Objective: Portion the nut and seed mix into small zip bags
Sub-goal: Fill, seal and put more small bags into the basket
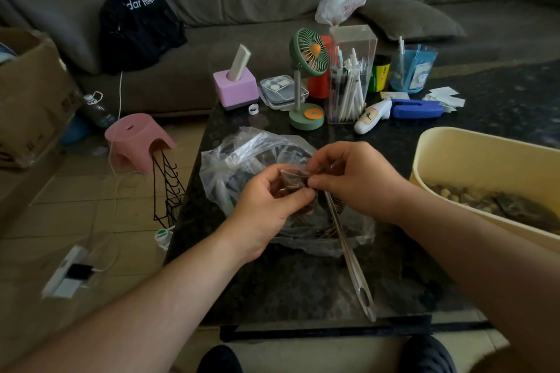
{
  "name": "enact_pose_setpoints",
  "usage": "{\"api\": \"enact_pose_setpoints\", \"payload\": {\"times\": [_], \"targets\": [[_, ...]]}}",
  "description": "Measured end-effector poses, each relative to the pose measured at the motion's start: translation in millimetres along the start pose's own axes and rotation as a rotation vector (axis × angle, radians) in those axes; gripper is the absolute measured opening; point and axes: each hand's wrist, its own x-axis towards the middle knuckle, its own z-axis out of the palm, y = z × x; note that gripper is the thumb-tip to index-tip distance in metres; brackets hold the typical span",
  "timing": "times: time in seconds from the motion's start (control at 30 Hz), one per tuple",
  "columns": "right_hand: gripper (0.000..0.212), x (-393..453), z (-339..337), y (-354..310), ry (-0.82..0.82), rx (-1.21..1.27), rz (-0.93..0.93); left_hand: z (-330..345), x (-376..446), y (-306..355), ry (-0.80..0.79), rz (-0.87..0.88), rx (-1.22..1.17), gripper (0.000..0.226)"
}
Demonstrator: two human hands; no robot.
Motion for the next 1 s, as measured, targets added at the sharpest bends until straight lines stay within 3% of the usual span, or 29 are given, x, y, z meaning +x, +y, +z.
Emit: {"api": "enact_pose_setpoints", "payload": {"times": [0.1,0.53,0.7,0.9,1.0], "targets": [[0.027,-1.2,-1.7,-1.3,-0.016,-0.024,-0.088,1.6,-1.3,1.7,-0.009,0.023,0.016,0.03],[0.022,-0.9,-5.7,-3.1,0.019,-0.039,-0.058,3.1,-3.1,12.4,0.019,-0.032,-0.139,0.021],[0.02,-0.5,-2.0,-1.8,0.129,-0.016,-0.053,6.9,-3.2,15.5,0.038,-0.038,-0.235,0.02],[0.015,-1.0,-2.6,-5.9,0.006,-0.102,-0.065,8.8,-3.6,12.0,0.054,-0.063,-0.208,0.011],[0.015,-0.7,-2.9,-6.2,0.024,-0.08,-0.057,7.6,-1.2,8.6,0.083,-0.054,-0.151,0.005]]}}
